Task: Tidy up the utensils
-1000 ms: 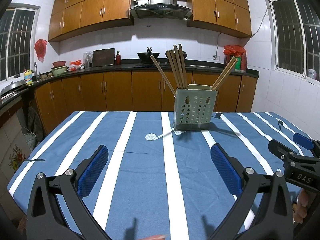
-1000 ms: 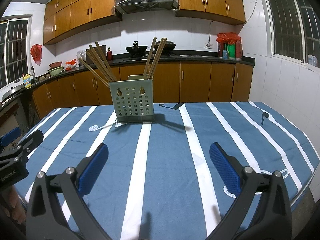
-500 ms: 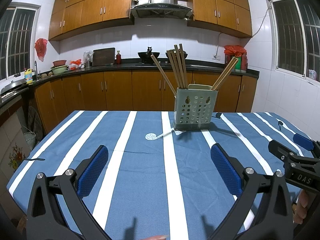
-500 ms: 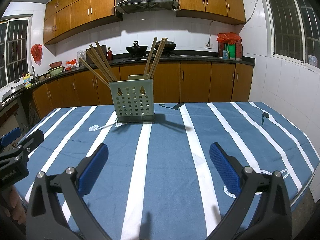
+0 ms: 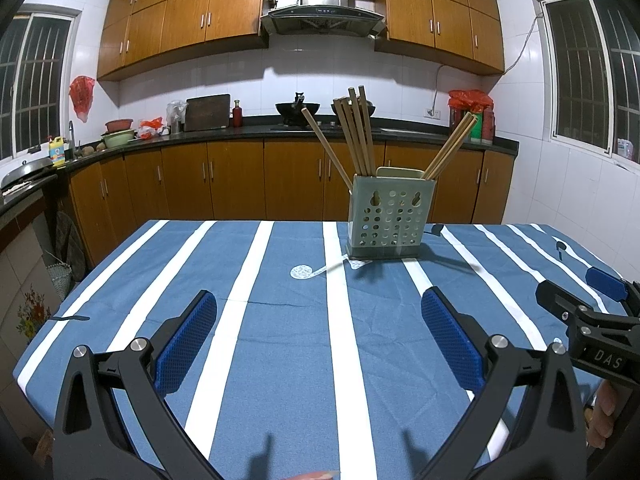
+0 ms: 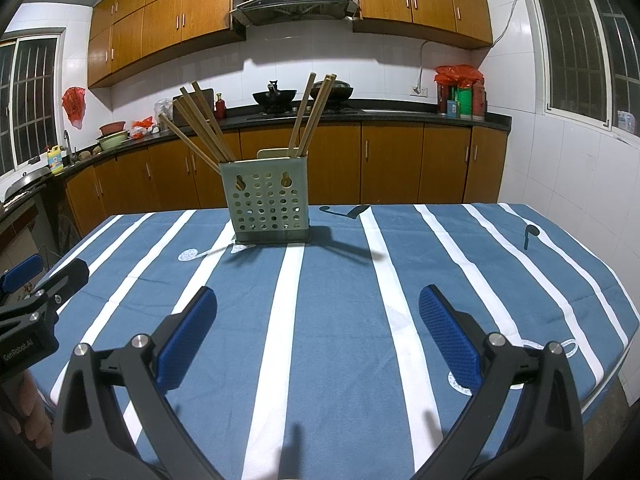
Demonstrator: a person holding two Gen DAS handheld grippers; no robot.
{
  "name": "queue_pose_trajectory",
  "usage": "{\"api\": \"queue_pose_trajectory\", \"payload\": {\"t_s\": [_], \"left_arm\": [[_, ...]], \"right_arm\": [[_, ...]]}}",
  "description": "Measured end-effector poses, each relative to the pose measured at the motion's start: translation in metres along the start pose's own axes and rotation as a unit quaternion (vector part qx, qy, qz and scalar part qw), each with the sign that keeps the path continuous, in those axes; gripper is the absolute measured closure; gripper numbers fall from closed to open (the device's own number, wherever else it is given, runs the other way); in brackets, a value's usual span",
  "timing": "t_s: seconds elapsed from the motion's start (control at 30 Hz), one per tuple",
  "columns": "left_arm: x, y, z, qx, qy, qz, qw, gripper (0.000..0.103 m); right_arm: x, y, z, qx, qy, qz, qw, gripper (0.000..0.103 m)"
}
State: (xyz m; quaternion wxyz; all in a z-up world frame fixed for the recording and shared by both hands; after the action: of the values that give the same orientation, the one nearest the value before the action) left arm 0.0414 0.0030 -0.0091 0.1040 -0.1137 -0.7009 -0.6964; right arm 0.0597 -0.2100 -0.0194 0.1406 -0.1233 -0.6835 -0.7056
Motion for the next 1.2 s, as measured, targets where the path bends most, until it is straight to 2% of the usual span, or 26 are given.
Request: {"api": "queue_pose_trajectory", "payload": {"t_s": [1.2], "left_arm": [[0.0004,-0.0041,-0.0009,0.001,0.0,0.003,1.0,0.002]], "right_arm": [[-0.0002,-0.003,0.0011,-0.001,0.001,0.002,1.0,0.004]]}}
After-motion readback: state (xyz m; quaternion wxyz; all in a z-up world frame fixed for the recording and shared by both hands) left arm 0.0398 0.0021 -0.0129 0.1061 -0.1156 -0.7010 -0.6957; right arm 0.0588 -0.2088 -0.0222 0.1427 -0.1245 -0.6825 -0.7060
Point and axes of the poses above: each gripper's, at about its wrist camera, not at the fingertips, and x roughly against the way its jaws point, z to its left, y to its top, the point moved 3 cm from there along -x, roughly the way its jaws point, and after that the axes turned 5 degrees about -z, right-handed, at the moved point
